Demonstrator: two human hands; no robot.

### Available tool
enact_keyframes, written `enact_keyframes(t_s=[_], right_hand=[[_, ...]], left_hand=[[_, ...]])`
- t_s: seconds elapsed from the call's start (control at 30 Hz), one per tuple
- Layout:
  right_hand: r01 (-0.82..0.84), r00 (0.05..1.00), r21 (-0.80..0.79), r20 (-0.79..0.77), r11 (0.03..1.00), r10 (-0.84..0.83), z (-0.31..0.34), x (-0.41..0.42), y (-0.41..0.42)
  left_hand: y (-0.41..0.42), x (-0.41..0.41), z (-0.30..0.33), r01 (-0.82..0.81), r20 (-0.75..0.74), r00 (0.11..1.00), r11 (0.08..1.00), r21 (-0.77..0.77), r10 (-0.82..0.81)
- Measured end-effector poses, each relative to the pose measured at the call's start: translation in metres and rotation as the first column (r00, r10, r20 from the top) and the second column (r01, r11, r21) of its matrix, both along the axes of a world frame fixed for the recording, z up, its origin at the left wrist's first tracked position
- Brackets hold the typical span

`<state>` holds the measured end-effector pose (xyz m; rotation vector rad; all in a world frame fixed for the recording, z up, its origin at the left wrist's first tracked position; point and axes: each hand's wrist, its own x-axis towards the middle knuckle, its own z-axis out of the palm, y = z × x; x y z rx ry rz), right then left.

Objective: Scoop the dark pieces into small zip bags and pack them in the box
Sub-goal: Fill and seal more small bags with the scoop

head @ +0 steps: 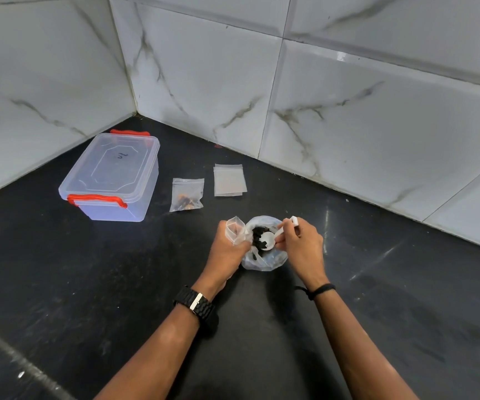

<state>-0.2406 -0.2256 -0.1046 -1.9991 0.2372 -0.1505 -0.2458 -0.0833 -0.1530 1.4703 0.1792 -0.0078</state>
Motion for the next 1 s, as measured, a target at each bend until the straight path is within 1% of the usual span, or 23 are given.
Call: enact_keyframes(t_s=[0.1,0.2,0.37,0.47,0.57,0.7,0.77,0.8,0.83,0.9,0.93,1.0], right_hand=[[0.055,0.998,0.090,-0.001,0.994,-0.055,-0.004,0.000,-0.002],[0.038,0.999,0.156,-0.009,0.987,-0.037,-0.003,-0.002,-0.004],[0.043,0.999,0.163,-0.001,0.986,-0.044,0.002,-0.009,-0.009],[0.039,0.999,0.209,0.006,0.977,-0.042,0.009,-0.013,-0.011],[-0.007,0.997,0.225,0.080,0.974,-0.012,0.022,-0.018,-0.013],[-0.140,0.962,0.211,0.260,0.967,0.082,0.042,-0.031,-0.002],[-0.223,0.917,0.111,0.360,0.968,0.170,0.049,-0.040,0.006],[-0.272,0.889,0.018,0.388,0.962,0.244,0.050,-0.044,0.008],[-0.320,0.856,-0.109,0.392,0.941,0.337,0.049,-0.046,0.009],[-0.369,0.783,-0.391,0.358,0.843,0.509,0.045,-0.049,0.009],[-0.360,0.751,-0.479,0.361,0.801,0.553,0.042,-0.050,0.009],[-0.335,0.713,-0.522,0.404,0.785,0.573,0.040,-0.050,0.007]], left_hand=[[-0.001,0.000,-0.001,0.001,0.005,1.000,1.000,0.022,-0.001],[0.003,-0.001,0.000,0.009,0.010,1.000,0.998,0.067,-0.010],[0.010,-0.005,0.008,-0.038,0.090,0.996,0.969,0.245,0.016],[0.014,-0.007,0.007,-0.092,0.147,0.988,0.937,0.337,0.045],[0.015,-0.011,0.008,-0.132,0.180,0.982,0.910,0.393,0.064],[0.012,-0.015,0.016,-0.178,0.239,0.968,0.885,0.431,0.078],[0.010,-0.015,0.020,-0.186,0.255,0.963,0.890,0.417,0.082],[0.009,-0.015,0.021,-0.187,0.257,0.963,0.896,0.402,0.086],[0.009,-0.016,0.023,-0.188,0.256,0.962,0.905,0.382,0.091],[0.008,-0.019,0.029,-0.186,0.253,0.962,0.927,0.326,0.104],[0.008,-0.020,0.031,-0.182,0.252,0.962,0.935,0.304,0.106],[0.009,-0.022,0.033,-0.180,0.256,0.961,0.936,0.303,0.102]])
